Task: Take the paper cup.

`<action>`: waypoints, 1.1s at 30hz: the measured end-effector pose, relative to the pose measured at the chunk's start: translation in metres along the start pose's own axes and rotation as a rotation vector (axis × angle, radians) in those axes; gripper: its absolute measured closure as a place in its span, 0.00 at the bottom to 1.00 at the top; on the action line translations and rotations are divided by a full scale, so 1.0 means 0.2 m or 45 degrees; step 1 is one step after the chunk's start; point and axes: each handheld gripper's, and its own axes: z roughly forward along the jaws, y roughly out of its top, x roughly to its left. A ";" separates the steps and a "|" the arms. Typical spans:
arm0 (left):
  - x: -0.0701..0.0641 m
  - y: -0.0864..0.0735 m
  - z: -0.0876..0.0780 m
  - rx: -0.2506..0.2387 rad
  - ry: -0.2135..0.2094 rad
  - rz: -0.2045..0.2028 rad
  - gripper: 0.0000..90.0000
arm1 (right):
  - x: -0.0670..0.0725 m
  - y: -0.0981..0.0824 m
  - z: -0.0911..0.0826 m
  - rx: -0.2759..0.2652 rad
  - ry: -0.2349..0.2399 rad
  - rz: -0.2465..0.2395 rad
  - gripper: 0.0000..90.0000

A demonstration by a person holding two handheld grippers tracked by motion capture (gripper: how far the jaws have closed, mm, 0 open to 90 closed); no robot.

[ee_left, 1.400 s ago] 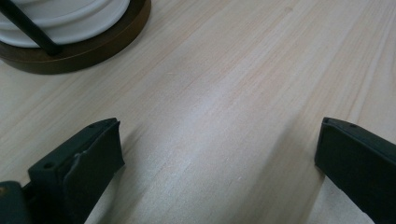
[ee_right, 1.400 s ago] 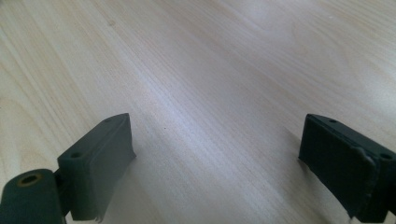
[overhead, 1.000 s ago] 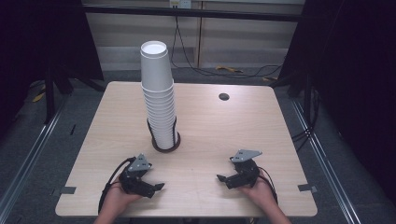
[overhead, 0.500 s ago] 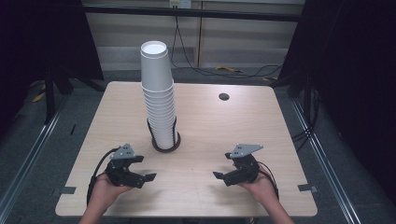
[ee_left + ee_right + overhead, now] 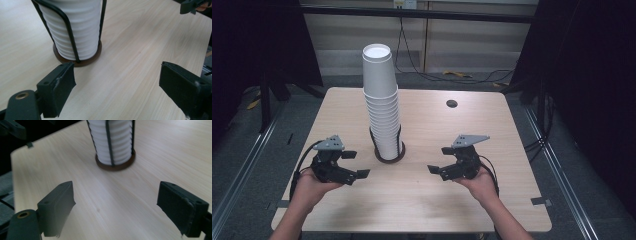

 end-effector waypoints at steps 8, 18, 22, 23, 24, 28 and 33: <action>0.07 0.17 -0.11 -0.028 0.029 -0.002 0.15 | 0.02 0.21 0.04 -0.005 -0.018 -0.068 0.17; 0.11 0.34 -0.14 -0.025 0.015 0.003 0.15 | -0.03 0.40 0.08 -0.031 -0.012 -0.013 0.17; 0.13 0.40 -0.15 -0.031 0.025 0.013 0.15 | -0.03 0.47 0.09 -0.060 -0.005 0.003 0.17; 0.13 0.41 -0.15 -0.035 0.024 0.006 0.15 | -0.03 0.48 0.10 -0.062 -0.004 -0.004 0.17; 0.13 0.42 -0.16 -0.047 0.018 -0.005 0.15 | -0.02 0.50 0.10 -0.069 -0.004 -0.013 0.17; 0.16 0.47 -0.18 -0.070 0.031 -0.018 0.13 | 0.00 0.55 0.12 -0.084 0.010 -0.026 0.17; 0.16 0.55 -0.20 -0.104 0.058 -0.014 0.12 | 0.03 0.64 0.14 -0.124 0.011 -0.009 0.17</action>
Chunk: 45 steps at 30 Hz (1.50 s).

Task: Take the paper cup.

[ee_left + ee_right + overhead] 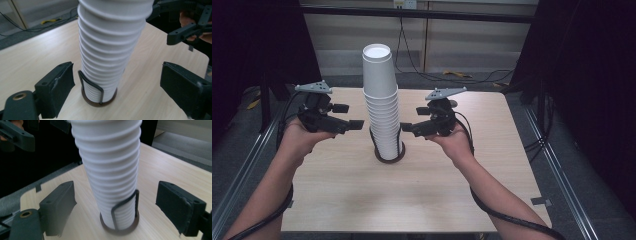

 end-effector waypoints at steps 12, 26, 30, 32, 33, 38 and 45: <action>0.01 0.13 0.03 -0.010 0.029 0.000 0.06 | 0.01 0.15 0.07 -0.036 -0.010 -0.031 0.16; -0.02 0.31 0.10 -0.063 0.052 -0.001 0.05 | 0.07 0.25 0.15 -0.095 -0.002 -0.097 0.16; -0.02 0.32 0.16 -0.061 0.035 -0.022 0.05 | 0.07 0.25 0.17 -0.078 -0.033 -0.113 0.18; -0.01 0.32 0.18 -0.068 0.022 -0.042 0.05 | 0.07 0.25 0.17 -0.077 -0.019 -0.099 0.18; -0.02 0.32 0.19 -0.064 0.025 -0.035 0.05 | 0.06 0.24 0.18 -0.081 -0.011 -0.090 0.18; -0.03 0.34 0.25 -0.062 0.052 -0.005 0.03 | 0.07 0.23 0.19 -0.098 -0.020 -0.099 0.17; -0.03 0.33 0.27 -0.071 0.045 0.024 0.03 | 0.07 0.23 0.19 -0.100 -0.028 -0.116 0.17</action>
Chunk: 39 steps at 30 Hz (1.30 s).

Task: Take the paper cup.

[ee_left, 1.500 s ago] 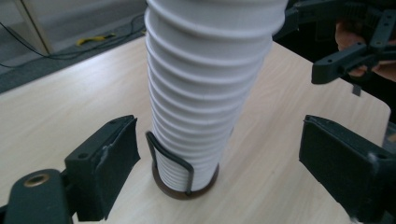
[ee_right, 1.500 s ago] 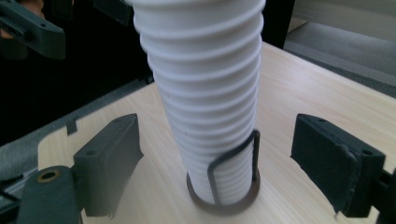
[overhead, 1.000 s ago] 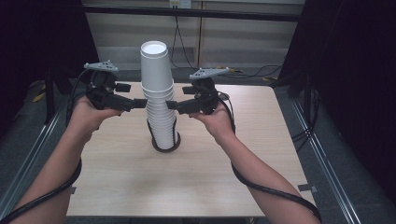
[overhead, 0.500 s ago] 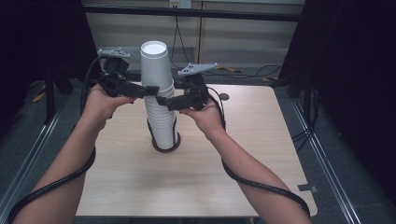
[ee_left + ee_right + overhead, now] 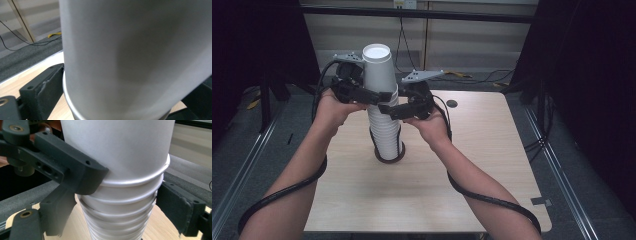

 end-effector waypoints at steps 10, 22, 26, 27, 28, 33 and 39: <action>0.00 0.01 -0.01 0.019 0.025 -0.009 0.05 | 0.01 0.00 0.01 -0.002 -0.009 -0.025 0.19; 0.00 0.02 -0.02 0.019 0.014 -0.011 0.06 | 0.00 0.00 0.00 0.014 -0.026 -0.068 0.23; 0.00 0.02 -0.02 0.020 0.013 -0.015 0.07 | 0.01 -0.01 -0.01 0.005 -0.023 -0.057 0.19; 0.00 0.02 -0.02 0.020 0.013 -0.014 0.07 | 0.01 -0.01 -0.02 -0.016 -0.035 -0.043 0.18; 0.00 0.02 -0.02 0.021 0.014 -0.015 0.07 | 0.01 0.00 -0.03 -0.031 -0.034 -0.022 0.18; -0.01 0.03 -0.02 0.036 0.017 -0.006 0.07 | 0.02 0.03 -0.02 -0.039 -0.050 -0.020 0.17; 0.00 0.03 -0.03 0.032 0.017 -0.015 0.07 | 0.03 0.04 -0.01 -0.034 -0.058 -0.016 0.18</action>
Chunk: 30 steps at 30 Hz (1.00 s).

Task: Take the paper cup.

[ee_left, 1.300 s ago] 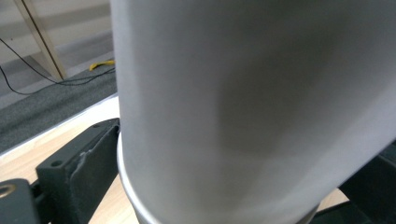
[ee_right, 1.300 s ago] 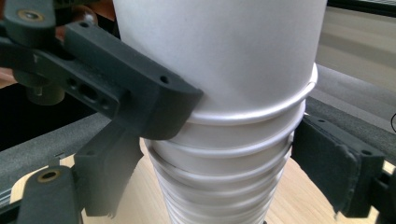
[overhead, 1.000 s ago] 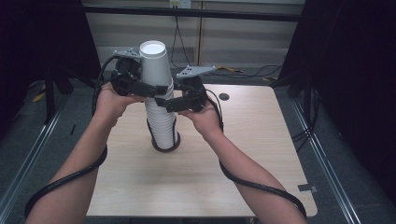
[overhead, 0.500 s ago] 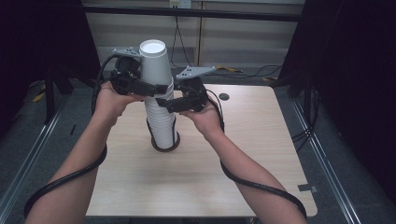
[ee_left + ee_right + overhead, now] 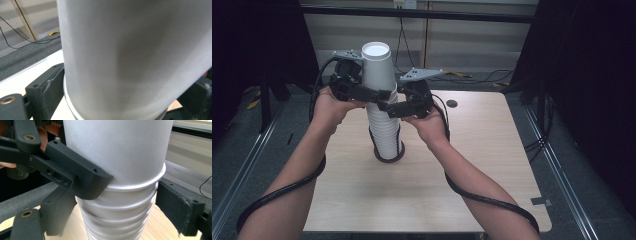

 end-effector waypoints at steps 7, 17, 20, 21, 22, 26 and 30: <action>-0.01 0.02 -0.03 -0.042 0.005 -0.009 0.08 | 0.00 0.00 0.00 -0.004 -0.006 -0.015 0.18; -0.01 0.02 -0.01 -0.044 0.006 -0.019 0.07 | 0.00 -0.01 -0.01 -0.005 -0.005 -0.024 0.19; -0.01 0.02 -0.01 -0.059 0.011 -0.008 0.07 | 0.00 -0.01 -0.01 0.004 -0.009 -0.028 0.19; -0.01 0.02 -0.01 -0.068 0.011 -0.010 0.06 | 0.00 -0.02 0.00 0.002 -0.010 -0.029 0.19; -0.01 0.02 0.00 -0.068 0.011 -0.013 0.06 | 0.00 -0.02 0.00 -0.001 -0.011 -0.028 0.19; -0.01 0.02 0.00 -0.072 0.010 -0.009 0.06 | 0.00 -0.02 0.00 -0.009 -0.011 -0.015 0.19; -0.01 0.02 0.00 -0.087 0.010 -0.005 0.05 | 0.00 -0.02 0.00 -0.010 -0.013 -0.006 0.19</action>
